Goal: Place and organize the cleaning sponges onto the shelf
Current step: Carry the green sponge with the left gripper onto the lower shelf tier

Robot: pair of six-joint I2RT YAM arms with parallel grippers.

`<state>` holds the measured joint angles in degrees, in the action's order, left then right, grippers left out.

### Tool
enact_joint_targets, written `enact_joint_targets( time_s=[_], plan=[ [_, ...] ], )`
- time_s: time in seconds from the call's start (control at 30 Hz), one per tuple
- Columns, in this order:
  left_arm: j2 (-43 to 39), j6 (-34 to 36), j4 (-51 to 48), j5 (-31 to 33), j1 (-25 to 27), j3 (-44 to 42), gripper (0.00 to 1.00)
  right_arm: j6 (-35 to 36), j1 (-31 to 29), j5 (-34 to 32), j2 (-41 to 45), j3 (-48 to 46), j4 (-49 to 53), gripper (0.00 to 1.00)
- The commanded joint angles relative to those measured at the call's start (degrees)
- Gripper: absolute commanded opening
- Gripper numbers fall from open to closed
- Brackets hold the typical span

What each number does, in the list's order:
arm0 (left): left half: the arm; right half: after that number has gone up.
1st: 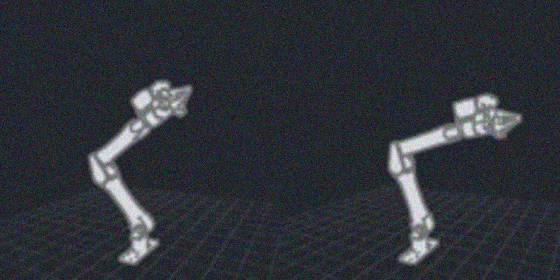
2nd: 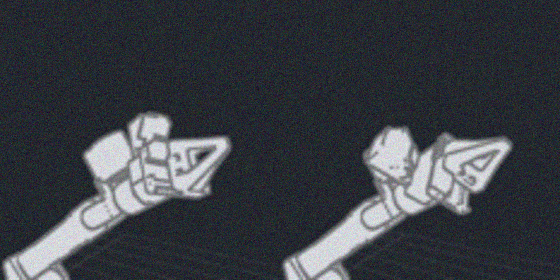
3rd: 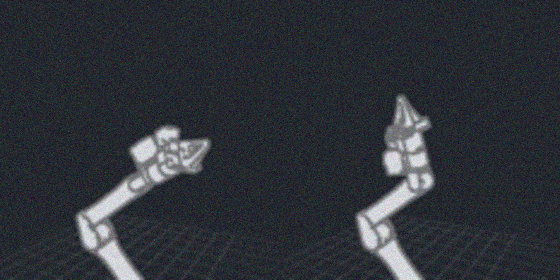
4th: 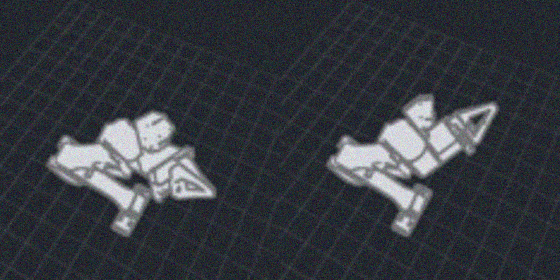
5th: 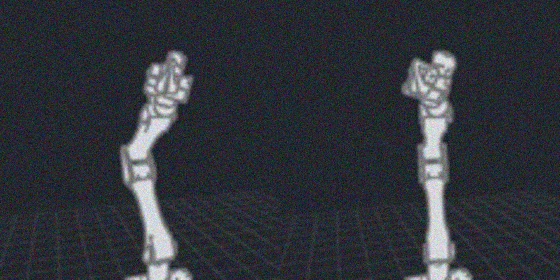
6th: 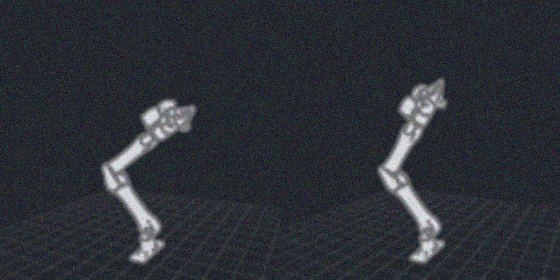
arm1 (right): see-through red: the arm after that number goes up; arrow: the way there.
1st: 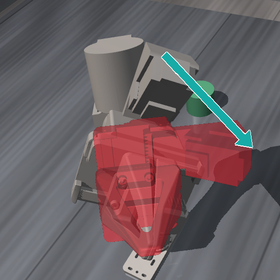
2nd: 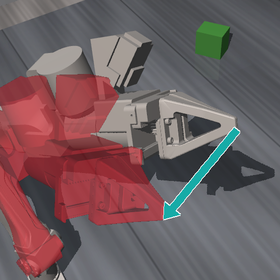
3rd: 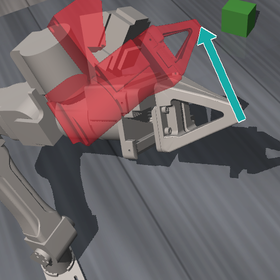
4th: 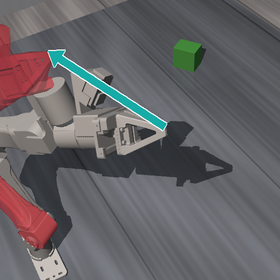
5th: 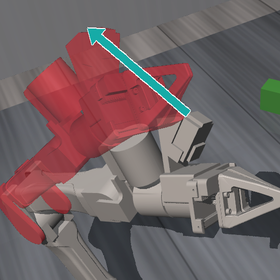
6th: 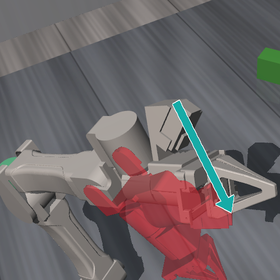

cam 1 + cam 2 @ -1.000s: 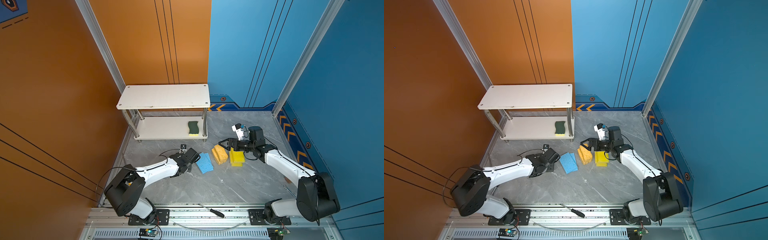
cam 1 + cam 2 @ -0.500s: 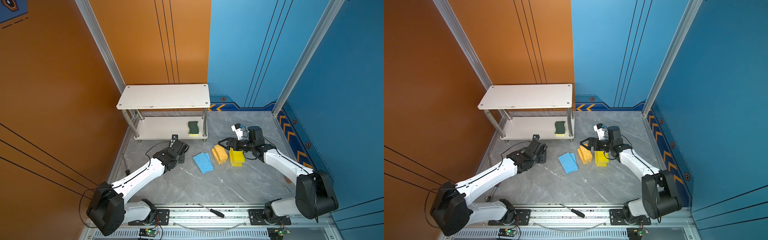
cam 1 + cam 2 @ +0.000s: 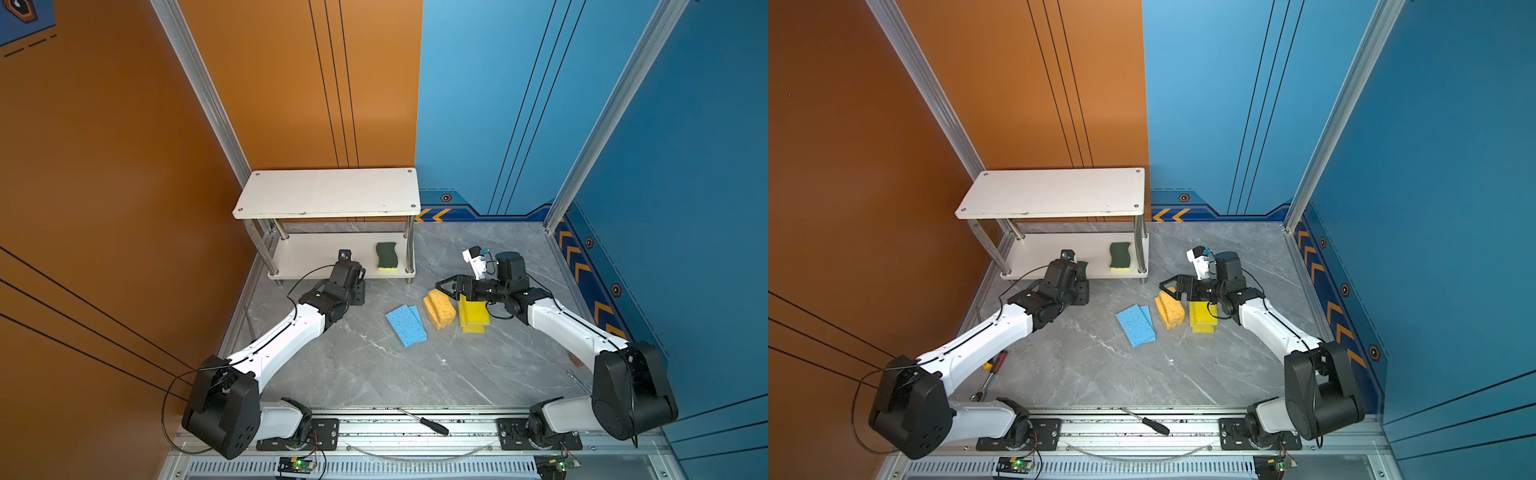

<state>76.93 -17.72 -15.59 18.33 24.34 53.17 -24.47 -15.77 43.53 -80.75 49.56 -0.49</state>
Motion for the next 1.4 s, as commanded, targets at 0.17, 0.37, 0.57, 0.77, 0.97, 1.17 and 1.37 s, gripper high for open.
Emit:
enact_joint_targets(
  time_s=[0.17, 0.37, 0.57, 0.77, 0.97, 1.17, 1.37],
  plan=[
    [6.31, 1.92, 8.74, -3.42, -1.82, 4.9, 0.64, 0.2, -0.49, -0.51, 2.53, 1.33, 1.46, 1.0],
    [11.4, 1.71, 12.33, -2.71, -2.02, 7.52, 0.63, 0.3, -0.58, -0.72, 2.87, 1.34, 1.78, 1.0],
    [15.99, 1.98, 14.01, -2.95, -2.67, 9.81, 0.63, 1.6, -0.49, -1.03, 3.3, 1.64, 3.53, 1.0],
    [19.78, 1.54, 15.85, -4.76, -3.49, 11.58, 0.63, 1.77, -0.41, -1.49, 3.84, 1.48, 3.83, 1.0],
    [23.79, 1.78, 15.86, -5.81, -3.75, 14.2, 0.63, 2.03, -0.23, -1.44, 4.54, 1.49, 4.51, 1.0],
    [26.66, 2.12, 15.22, -6.92, -4.05, 16.89, 0.63, 2.14, 0.1, -1.75, 5.4, 1.23, 4.96, 1.0],
    [28.15, 2.27, 14.46, -7.5, -4.69, 18.33, 0.63, 2.32, 0.25, -1.79, 5.78, 1.15, 5.33, 1.0]
  ],
)
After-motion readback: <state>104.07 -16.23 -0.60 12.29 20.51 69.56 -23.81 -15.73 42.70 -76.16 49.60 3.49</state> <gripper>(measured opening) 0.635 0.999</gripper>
